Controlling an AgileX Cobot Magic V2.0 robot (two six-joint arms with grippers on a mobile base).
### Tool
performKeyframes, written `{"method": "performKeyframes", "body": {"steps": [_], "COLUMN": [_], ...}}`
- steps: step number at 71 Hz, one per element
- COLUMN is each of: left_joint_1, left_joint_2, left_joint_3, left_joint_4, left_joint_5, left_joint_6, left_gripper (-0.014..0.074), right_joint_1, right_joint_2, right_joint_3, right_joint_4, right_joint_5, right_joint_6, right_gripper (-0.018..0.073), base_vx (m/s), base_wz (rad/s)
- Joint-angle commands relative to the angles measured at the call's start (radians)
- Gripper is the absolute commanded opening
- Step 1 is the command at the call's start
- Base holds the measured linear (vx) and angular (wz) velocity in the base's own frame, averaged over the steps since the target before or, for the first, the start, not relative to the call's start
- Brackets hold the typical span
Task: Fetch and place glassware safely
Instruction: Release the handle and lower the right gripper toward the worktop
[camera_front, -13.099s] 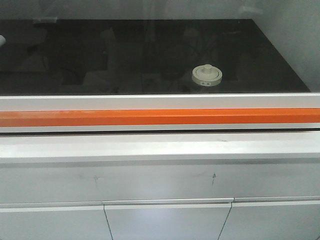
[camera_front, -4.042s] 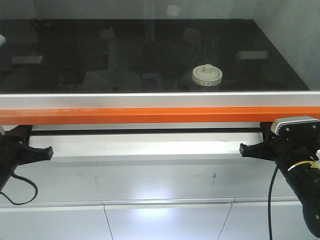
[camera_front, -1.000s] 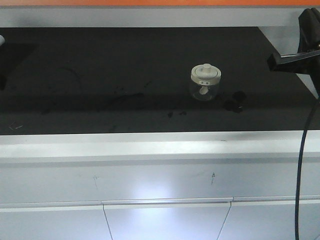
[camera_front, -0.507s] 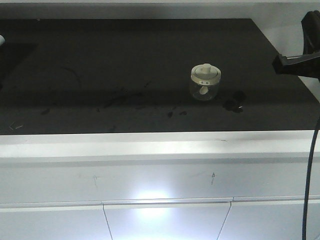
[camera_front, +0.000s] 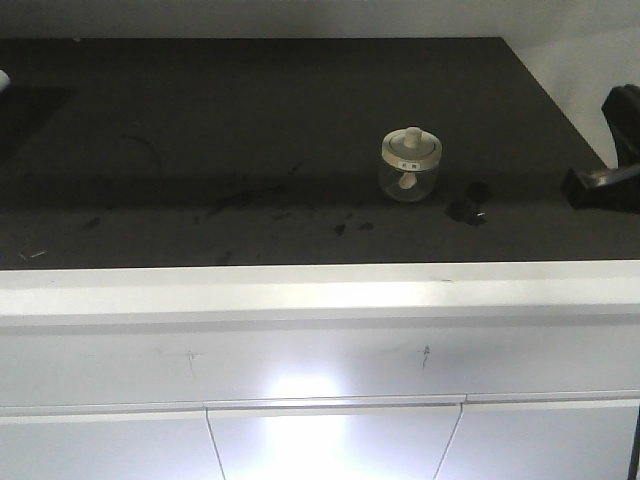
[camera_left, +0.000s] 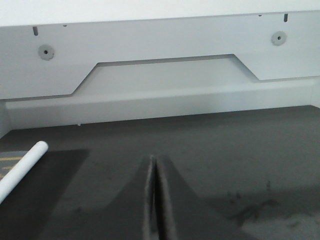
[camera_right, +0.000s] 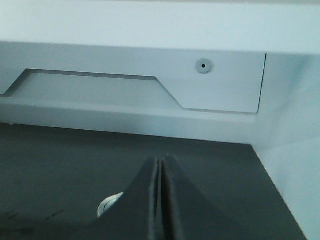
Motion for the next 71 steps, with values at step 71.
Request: {"method": "performKeyframes", "body": {"steps": [71], "left_joint_1": [0.000], "left_joint_2": [-0.323], "left_joint_3": [0.118], "left_joint_4": [-0.024], "left_joint_5": [0.245], "left_joint_6": [0.042], "left_gripper": [-0.0007], "right_joint_1": [0.002], "right_joint_2": [-0.064], "right_joint_3": [0.184], "right_joint_4": [-0.143], "right_joint_5": [-0.126], "right_joint_6": [0.022], "right_gripper": [0.0060], "base_vx": [0.00], "base_wz": [0.00]}}
